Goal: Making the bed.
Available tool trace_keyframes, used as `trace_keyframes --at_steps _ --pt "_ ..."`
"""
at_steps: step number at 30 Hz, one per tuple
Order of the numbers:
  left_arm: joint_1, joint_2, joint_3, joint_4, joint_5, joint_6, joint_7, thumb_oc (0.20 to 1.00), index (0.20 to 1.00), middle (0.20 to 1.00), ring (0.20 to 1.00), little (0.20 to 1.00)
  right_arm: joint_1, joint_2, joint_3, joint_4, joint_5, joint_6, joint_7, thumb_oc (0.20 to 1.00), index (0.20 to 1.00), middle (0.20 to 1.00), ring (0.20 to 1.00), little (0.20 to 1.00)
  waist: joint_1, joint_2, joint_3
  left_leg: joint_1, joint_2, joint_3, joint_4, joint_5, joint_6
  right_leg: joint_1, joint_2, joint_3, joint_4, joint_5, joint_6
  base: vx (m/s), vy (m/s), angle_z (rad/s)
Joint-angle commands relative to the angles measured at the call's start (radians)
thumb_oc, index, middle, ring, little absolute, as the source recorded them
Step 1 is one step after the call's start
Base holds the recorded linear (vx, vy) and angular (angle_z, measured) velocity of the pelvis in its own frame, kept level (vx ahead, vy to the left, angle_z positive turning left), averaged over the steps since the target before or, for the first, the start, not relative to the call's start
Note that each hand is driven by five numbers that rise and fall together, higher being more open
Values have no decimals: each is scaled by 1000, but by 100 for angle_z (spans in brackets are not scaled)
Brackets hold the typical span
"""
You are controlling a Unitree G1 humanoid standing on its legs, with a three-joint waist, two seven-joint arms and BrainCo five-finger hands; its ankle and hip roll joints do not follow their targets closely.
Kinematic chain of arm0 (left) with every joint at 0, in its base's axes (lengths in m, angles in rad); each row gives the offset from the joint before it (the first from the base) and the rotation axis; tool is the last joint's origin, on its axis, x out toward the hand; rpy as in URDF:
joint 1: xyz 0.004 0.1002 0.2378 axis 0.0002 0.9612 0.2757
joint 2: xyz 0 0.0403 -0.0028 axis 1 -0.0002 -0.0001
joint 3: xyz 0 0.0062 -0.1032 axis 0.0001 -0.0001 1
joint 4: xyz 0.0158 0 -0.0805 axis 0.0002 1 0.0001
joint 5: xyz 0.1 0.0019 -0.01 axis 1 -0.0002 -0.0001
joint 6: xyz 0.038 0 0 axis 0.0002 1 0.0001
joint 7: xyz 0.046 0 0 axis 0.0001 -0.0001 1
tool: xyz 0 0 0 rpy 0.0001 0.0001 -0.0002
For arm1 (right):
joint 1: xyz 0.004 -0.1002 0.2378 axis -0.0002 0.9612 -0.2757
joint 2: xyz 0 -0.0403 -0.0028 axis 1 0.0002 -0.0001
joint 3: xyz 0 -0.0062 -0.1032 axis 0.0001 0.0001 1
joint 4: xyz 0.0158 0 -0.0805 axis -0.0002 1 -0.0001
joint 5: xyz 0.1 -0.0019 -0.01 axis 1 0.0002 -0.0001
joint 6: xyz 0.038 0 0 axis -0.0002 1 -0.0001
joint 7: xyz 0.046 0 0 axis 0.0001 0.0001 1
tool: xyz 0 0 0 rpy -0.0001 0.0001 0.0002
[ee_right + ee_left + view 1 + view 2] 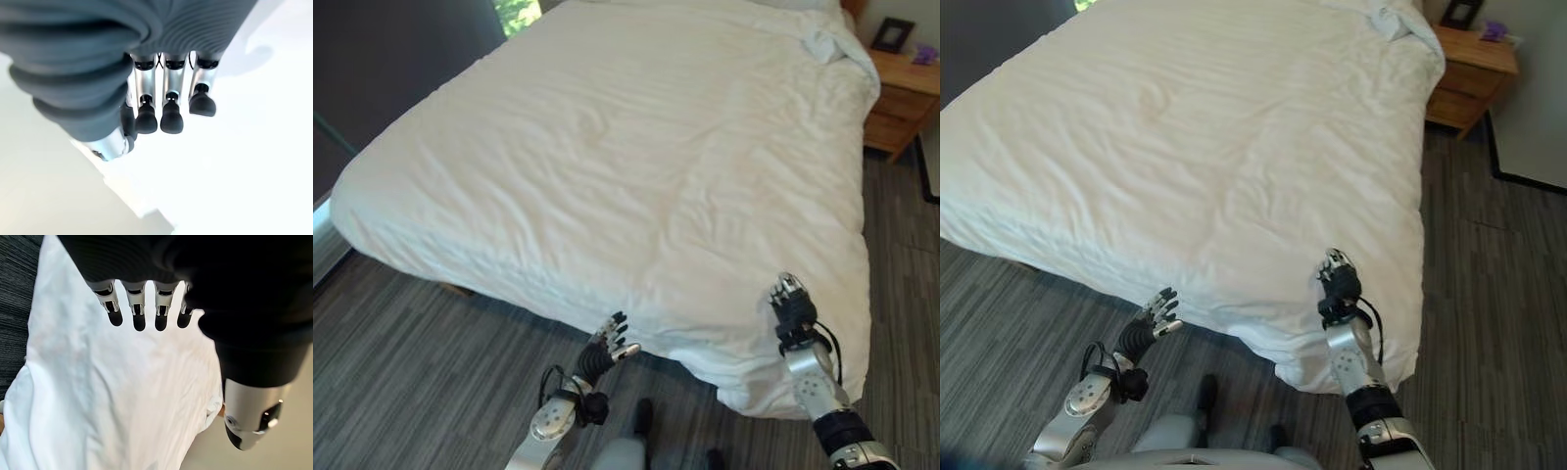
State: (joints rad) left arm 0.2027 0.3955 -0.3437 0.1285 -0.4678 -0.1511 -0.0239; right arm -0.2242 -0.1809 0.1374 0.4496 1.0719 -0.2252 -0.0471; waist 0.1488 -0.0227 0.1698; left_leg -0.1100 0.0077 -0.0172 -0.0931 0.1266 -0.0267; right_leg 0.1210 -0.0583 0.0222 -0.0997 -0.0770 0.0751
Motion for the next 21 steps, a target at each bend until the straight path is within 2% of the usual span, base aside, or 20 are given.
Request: trace_keyframes --at_steps 1,2,5,8,9,12,14,18,19,20,21 --pt "-39 17 12 -13 -32 -53 -42 1000 1000 1000 1000 1000 -141 -10 2 -84 43 -86 58 200 200 200 200 200 58 -11 21 -37 -13 -30 6 -75 -26 -45 -36 -46 13 -4 48 7 16 25" --pt "-40 17 12 -13 -32 -53 -42 1000 1000 1000 1000 1000 -142 -10 1 -83 43 -87 58 200 200 200 200 200 57 -11 21 -38 -14 -31 6 -74 -26 -46 -36 -47 13 -5 48 14 25 37" --pt "-67 26 -2 -1 -47 -75 -61 1000 1000 1000 1000 1000 -226 -16 8 -20 25 -92 43 200 200 200 200 200 97 6 35 -84 -27 -46 6 -60 -32 -76 -43 -67 13 -1 49 -5 26 26" --pt "-75 26 -6 5 -51 -79 -64 1000 1000 1000 1000 1000 -237 -28 5 9 13 -89 34 200 200 200 200 200 102 10 39 -98 -31 -48 6 -57 -34 -87 -45 -72 13 2 50 -11 23 20" --pt "-96 25 -7 17 -64 -87 -63 1000 1000 1000 1000 1000 -235 -58 17 71 -82 -55 -1 200 200 200 200 200 105 25 55 -129 -38 -52 6 -50 -35 -115 -50 -78 14 8 55 -34 34 17" --pt "-114 16 -9 45 -54 -82 -64 1000 1000 1000 1000 1000 -188 -78 22 92 -160 -15 11 200 200 200 200 200 90 40 66 -145 -43 -49 6 -45 -34 -136 -57 -75 17 13 58 -15 25 4" --pt "-133 20 -15 54 -39 -82 -72 1000 1000 1000 1000 1000 -162 -123 5 145 -241 3 2 200 200 200 200 200 69 51 72 -148 -47 -35 6 -50 -32 -152 -69 -63 19 18 62 -15 45 -16" --pt "-144 21 -18 51 -32 -81 -78 1000 1000 1000 1000 1000 -131 -155 -17 169 -279 15 0 200 200 200 200 200 49 57 73 -144 -48 -21 6 -58 -28 -161 -75 -48 18 25 65 -9 35 -12" --pt "-148 22 -17 52 -25 -79 -82 1000 1000 1000 1000 1000 -102 -181 -57 181 -279 15 -3 200 200 200 200 200 28 62 71 -137 -48 -11 6 -66 -23 -167 -80 -32 15 30 69 -7 36 -19" --pt "-148 22 -17 52 -25 -79 -82 1000 1000 1000 1000 1000 -101 -182 -57 181 -279 15 -3 200 200 200 200 200 29 62 71 -137 -48 -10 6 -67 -23 -167 -80 -31 15 30 69 1 74 -25" --pt "-162 22 -17 56 -14 -75 -83 1000 1000 1000 1000 1000 -58 -211 -118 184 -271 0 -12 200 200 200 200 200 1 63 66 -125 -46 6 6 -76 -18 -169 -85 -15 12 31 73 11 40 -29"
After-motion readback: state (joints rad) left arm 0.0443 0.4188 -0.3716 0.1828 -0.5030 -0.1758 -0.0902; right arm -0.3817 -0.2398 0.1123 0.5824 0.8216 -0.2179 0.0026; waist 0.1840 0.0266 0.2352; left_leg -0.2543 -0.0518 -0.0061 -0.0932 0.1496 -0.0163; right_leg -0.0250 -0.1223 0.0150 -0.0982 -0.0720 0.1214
